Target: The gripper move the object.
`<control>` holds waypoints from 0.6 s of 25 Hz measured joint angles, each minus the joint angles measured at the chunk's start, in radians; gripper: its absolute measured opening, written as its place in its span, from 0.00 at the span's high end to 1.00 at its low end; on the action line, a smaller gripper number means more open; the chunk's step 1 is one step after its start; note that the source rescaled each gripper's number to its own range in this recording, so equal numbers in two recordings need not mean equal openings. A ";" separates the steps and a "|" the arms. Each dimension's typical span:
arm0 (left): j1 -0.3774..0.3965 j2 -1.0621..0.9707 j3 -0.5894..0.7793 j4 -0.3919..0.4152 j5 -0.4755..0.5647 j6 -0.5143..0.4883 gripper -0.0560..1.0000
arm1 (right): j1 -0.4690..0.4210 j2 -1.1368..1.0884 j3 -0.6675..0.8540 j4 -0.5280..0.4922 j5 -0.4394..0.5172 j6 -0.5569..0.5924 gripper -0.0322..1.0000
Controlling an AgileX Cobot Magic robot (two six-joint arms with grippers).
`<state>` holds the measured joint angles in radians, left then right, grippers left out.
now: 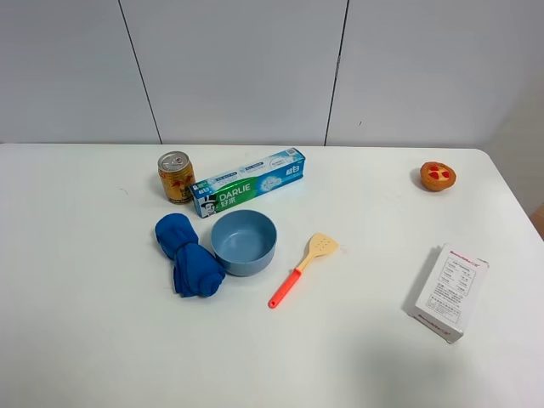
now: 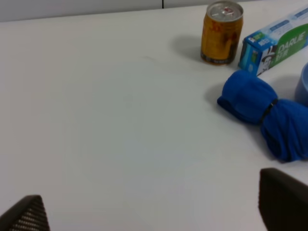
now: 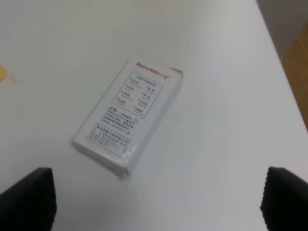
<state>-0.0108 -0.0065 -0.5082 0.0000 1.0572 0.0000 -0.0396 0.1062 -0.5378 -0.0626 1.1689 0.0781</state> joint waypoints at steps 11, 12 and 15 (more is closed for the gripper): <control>0.000 0.000 0.000 0.000 0.000 0.000 0.00 | 0.008 -0.013 0.007 0.021 -0.029 -0.029 0.24; 0.000 0.000 0.000 0.000 0.000 0.000 0.00 | 0.012 -0.013 0.007 0.019 -0.029 -0.025 0.24; 0.000 0.000 0.000 0.000 0.000 0.000 0.00 | 0.021 -0.013 0.007 0.014 -0.030 -0.018 0.24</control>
<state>-0.0108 -0.0065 -0.5082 0.0000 1.0572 0.0000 -0.0188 0.0934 -0.5306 -0.0483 1.1386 0.0601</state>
